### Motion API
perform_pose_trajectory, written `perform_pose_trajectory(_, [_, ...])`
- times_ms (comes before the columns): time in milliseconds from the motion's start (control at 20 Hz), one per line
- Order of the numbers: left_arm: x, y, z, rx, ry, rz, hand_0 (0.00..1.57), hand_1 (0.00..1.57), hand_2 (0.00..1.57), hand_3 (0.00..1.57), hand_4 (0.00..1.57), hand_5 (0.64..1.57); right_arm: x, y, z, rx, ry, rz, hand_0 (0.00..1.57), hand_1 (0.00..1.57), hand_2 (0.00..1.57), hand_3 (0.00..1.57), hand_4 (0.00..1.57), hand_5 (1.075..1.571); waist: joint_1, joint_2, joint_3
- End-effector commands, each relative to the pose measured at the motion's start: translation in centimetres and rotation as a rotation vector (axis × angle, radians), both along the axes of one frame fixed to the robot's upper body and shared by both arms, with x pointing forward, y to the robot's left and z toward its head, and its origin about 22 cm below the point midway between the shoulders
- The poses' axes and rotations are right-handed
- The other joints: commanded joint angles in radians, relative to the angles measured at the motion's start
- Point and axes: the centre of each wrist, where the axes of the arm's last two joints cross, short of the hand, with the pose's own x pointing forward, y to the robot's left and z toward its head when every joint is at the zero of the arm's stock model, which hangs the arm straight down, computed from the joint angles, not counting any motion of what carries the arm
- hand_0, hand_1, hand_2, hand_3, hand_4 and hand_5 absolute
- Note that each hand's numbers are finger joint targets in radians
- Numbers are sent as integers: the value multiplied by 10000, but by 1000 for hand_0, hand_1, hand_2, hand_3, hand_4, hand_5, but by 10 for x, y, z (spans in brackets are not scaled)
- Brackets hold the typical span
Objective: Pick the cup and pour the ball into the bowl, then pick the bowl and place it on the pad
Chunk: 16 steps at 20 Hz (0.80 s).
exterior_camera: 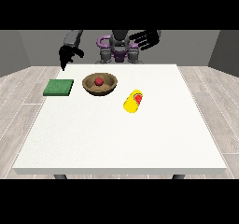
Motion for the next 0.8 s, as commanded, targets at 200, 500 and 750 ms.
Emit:
perform_pose_trajectory(200, [11,105,40,-4649,972,-3426,0,0,0,0,374,1537,-18,17,-35,618,443,-337,0,0,338,270,572,1571,941,110,105])
perform_pose_trajectory(500, [-1,230,73,-5042,957,-2763,0,0,0,0,294,1551,-17,41,-25,633,3,675,0,0,0,0,0,1568,-124,460,138])
perform_pose_trajectory(750, [-9,252,102,-5244,905,-2881,0,0,0,0,211,1555,-34,44,-67,868,219,495,0,0,0,0,0,1570,94,633,152])
